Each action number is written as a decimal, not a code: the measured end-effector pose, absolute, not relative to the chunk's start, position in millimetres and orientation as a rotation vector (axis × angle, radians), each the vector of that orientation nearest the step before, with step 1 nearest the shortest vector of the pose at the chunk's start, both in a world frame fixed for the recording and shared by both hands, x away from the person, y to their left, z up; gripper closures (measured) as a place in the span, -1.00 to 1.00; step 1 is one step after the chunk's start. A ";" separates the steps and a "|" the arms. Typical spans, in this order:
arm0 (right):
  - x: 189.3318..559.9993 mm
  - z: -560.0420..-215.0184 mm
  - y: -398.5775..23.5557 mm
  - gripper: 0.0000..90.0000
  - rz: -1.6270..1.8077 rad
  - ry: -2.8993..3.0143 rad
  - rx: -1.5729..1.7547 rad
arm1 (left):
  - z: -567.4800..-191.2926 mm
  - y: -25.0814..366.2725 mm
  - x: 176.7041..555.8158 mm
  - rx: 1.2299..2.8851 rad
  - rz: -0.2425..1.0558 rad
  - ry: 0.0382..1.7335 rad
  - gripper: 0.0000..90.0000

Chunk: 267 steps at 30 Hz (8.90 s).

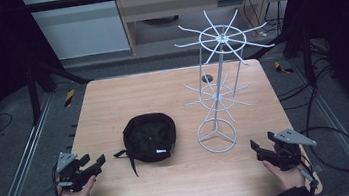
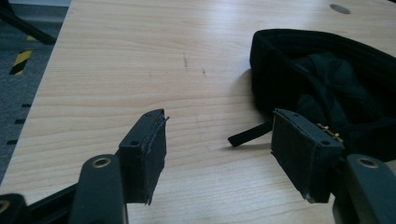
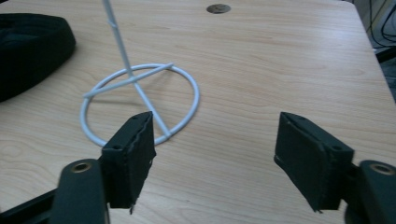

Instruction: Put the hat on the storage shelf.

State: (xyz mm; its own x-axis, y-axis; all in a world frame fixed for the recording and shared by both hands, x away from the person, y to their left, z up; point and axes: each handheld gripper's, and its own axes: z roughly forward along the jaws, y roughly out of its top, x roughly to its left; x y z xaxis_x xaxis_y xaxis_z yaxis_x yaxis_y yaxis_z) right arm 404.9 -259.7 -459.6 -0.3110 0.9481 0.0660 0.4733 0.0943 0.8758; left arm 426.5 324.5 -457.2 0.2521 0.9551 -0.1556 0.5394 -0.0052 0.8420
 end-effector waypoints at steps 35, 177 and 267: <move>409.0 -425.7 -139.8 -0.02 1.361 2.102 1.144 | -429.4 280.5 461.6 1.689 0.594 1.287 0.03; 406.0 -431.7 -18.8 0.85 1.277 2.226 0.430 | -463.9 266.9 459.1 1.827 0.305 1.275 0.56; 420.7 -436.9 -51.3 0.97 1.636 2.351 0.655 | -380.6 200.4 412.6 1.715 0.221 0.798 0.73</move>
State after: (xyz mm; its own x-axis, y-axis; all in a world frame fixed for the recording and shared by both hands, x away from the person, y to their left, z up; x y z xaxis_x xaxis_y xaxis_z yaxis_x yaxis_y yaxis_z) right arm 420.7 -51.3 -436.9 -0.8810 0.4657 0.0836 0.2403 0.2882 0.9269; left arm 412.6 200.4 -380.6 0.7492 0.6106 -0.2568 0.3908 -0.0943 0.9156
